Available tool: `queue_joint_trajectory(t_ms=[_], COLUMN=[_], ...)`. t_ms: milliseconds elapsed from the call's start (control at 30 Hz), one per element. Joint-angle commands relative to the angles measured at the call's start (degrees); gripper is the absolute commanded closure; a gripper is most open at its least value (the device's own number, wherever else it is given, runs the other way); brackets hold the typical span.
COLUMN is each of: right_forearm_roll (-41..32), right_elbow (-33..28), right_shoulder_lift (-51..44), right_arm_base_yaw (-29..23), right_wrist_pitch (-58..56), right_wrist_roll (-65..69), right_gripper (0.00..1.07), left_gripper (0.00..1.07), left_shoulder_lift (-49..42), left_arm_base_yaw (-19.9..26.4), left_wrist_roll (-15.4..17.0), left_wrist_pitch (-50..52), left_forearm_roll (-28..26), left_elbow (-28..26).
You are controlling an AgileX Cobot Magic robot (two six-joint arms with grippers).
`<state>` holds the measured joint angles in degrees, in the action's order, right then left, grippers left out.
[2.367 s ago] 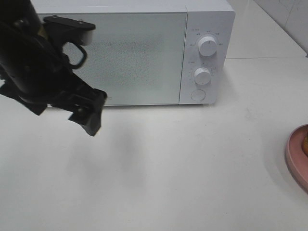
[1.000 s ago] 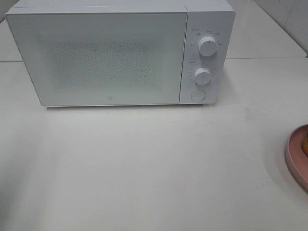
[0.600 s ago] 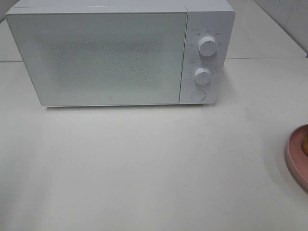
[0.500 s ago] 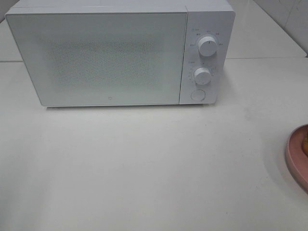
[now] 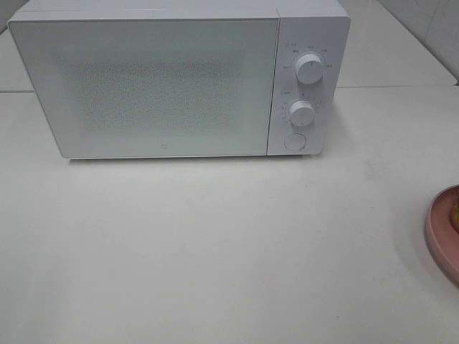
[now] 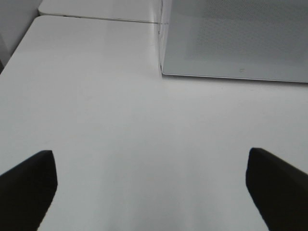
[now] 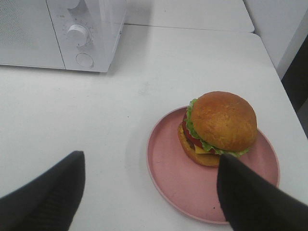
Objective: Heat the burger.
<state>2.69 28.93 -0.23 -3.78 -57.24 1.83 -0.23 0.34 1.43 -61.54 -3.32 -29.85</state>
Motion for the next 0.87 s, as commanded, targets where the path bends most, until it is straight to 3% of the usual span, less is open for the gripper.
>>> queue_joint_trajectory(t_ms=[33, 867], right_forearm_roll=[0.3, 0.3], right_elbow=[-0.3, -0.3], right_shoulder_lift=[-1.5, -1.5], right_arm_base_yaw=[0.4, 0.4], right_wrist_pitch=[0.2, 0.2], right_wrist_roll=[0.2, 0.2], right_gripper=[0.32, 0.32], left_gripper=[0.06, 0.06], left_shoulder_lift=[-1.3, -1.4], left_arm_base_yaw=[0.9, 0.9], left_wrist_roll=[0.0, 0.0], left_wrist_pitch=[0.3, 0.3], left_forearm_roll=[-0.2, -0.2], left_elbow=[0.1, 0.1])
